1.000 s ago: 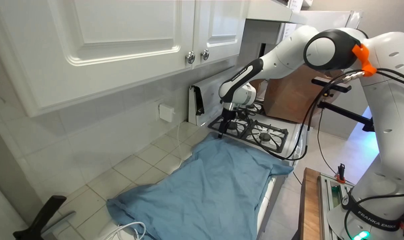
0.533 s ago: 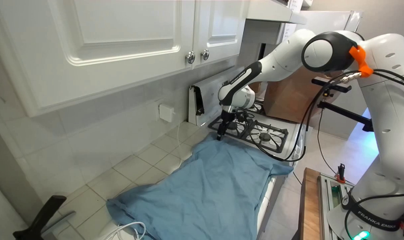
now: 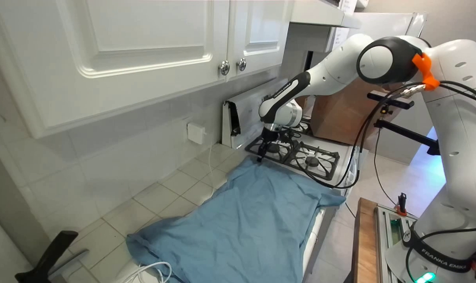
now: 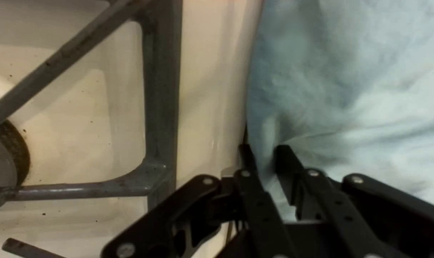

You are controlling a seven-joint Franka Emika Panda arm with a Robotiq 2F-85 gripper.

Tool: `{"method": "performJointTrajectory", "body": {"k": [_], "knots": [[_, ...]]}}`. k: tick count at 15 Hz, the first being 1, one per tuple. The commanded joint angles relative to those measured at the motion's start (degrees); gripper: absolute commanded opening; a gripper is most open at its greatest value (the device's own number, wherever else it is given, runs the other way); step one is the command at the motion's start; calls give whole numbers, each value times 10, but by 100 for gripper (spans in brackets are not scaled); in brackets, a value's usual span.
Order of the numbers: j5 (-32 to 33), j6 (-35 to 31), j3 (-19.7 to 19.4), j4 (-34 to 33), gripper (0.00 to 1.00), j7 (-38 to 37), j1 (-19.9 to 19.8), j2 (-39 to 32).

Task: Fold the blue pillowcase in half from right to left.

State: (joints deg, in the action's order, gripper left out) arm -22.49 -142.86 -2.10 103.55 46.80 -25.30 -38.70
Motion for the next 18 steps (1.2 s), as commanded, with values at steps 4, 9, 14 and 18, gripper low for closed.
{"method": "performJointTrajectory", "body": {"k": [4,9,14,18], "knots": [[-2,-22,36,23,0,-2,-16,25],[15,-38,41,66,0,-27,22,68],[12,-83,39,158,0,-55,46,145],[2,-78,51,215,0,-67,63,207]]}}
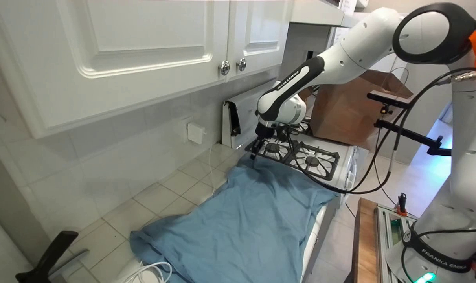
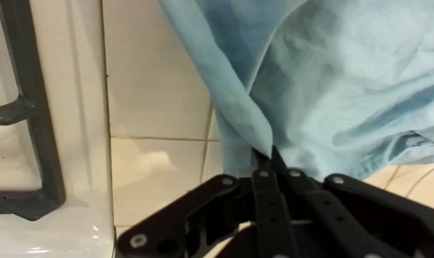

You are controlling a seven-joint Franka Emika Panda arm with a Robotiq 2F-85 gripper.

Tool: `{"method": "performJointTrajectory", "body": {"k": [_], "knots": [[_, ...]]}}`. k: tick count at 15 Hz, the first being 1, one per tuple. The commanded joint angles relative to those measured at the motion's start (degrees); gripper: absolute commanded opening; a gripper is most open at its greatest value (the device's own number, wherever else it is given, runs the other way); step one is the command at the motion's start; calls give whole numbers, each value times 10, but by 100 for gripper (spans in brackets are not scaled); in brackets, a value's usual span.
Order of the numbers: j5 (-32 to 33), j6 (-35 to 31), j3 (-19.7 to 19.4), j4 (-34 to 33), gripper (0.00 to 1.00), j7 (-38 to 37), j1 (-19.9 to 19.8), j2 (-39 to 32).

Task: Fold the blue pillowcase in half from right to left.

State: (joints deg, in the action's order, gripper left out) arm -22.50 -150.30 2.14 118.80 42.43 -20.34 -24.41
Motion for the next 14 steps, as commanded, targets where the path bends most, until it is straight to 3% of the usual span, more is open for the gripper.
{"method": "performJointTrajectory", "body": {"k": [1,6,14], "knots": [[2,0,12,72,0,-28,21,76],[7,21,21,105,0,-64,72,119],[1,69,46,84,0,-124,141,126]]}}
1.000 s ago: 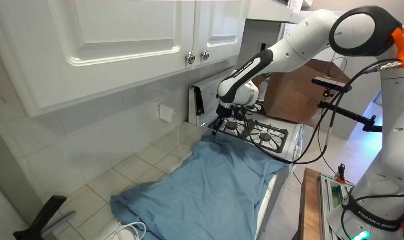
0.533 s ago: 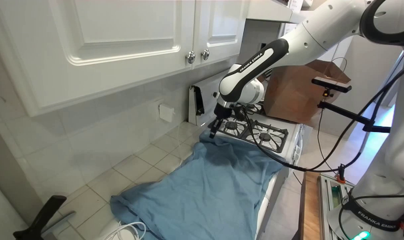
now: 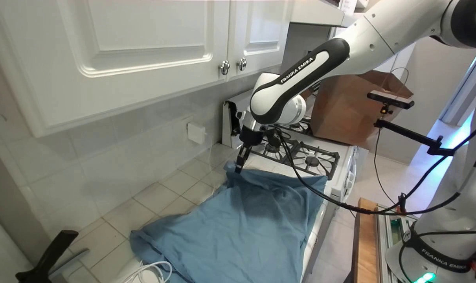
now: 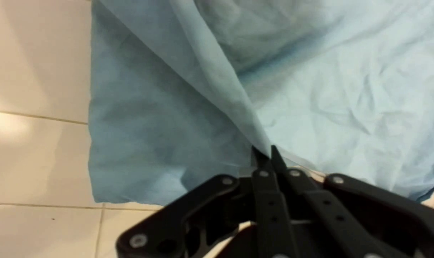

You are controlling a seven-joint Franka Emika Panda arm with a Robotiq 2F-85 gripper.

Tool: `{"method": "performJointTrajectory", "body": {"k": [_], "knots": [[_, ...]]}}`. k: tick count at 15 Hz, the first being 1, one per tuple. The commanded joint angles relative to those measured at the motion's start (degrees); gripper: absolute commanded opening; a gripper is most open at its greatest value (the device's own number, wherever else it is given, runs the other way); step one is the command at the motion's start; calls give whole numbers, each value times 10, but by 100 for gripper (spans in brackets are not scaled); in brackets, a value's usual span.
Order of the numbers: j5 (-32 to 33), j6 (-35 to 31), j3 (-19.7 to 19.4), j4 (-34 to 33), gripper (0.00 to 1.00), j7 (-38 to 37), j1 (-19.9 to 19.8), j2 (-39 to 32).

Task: Fold the blue pillowcase in half from right to left.

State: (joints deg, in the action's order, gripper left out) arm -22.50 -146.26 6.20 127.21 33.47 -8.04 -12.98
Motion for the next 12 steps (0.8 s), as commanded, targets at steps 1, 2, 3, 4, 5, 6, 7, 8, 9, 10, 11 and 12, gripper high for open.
{"method": "performJointTrajectory", "body": {"k": [1,2,3,4,5,6,7,8,9,10,11,12], "knots": [[0,28,8,0,0,-43,26,11],[-8,26,14,-4,0,-51,32,7],[-4,14,16,-6,0,-66,41,2],[-5,-2,20,-10,0,-84,50,-6],[-6,-18,22,-14,0,-102,58,-13],[-4,-43,24,-19,0,-129,69,-24],[2,-71,26,-23,0,-156,80,-35],[9,-88,27,-28,0,-185,90,-45],[15,-104,29,-34,0,-213,101,-56],[17,-111,31,-39,0,-235,109,-64],[8,-91,38,-17,0,-192,87,-37],[9,-96,41,-19,1,-199,91,-44]]}}
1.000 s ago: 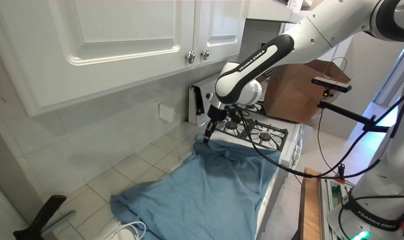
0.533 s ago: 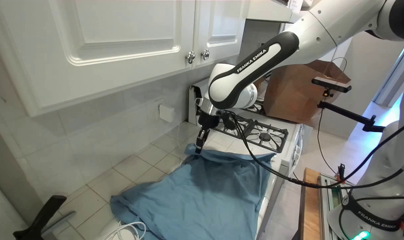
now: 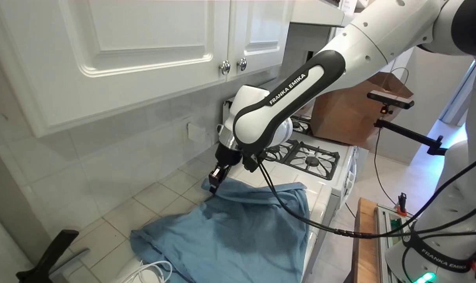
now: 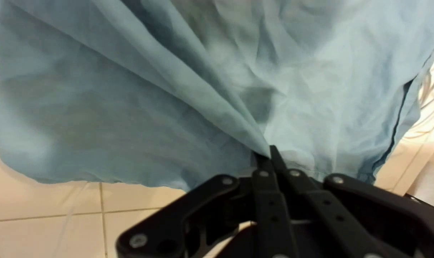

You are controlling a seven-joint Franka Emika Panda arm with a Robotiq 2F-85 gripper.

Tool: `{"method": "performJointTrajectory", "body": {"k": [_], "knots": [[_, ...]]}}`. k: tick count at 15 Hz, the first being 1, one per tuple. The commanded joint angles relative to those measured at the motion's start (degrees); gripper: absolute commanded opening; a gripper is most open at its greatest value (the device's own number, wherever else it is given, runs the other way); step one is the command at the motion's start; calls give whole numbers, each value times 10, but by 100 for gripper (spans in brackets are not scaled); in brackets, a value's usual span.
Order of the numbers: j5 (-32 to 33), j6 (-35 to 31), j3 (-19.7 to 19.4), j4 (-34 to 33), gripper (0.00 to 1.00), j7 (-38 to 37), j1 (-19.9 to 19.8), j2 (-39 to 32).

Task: Fold the blue pillowcase in half from right to left.

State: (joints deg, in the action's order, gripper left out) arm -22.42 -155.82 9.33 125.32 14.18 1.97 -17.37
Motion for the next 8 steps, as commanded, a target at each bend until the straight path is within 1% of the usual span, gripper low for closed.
{"method": "performJointTrajectory", "body": {"k": [1,8], "knots": [[8,0,11,0,1,-6,-10,-2],[7,0,10,0,1,-4,-17,0]]}}
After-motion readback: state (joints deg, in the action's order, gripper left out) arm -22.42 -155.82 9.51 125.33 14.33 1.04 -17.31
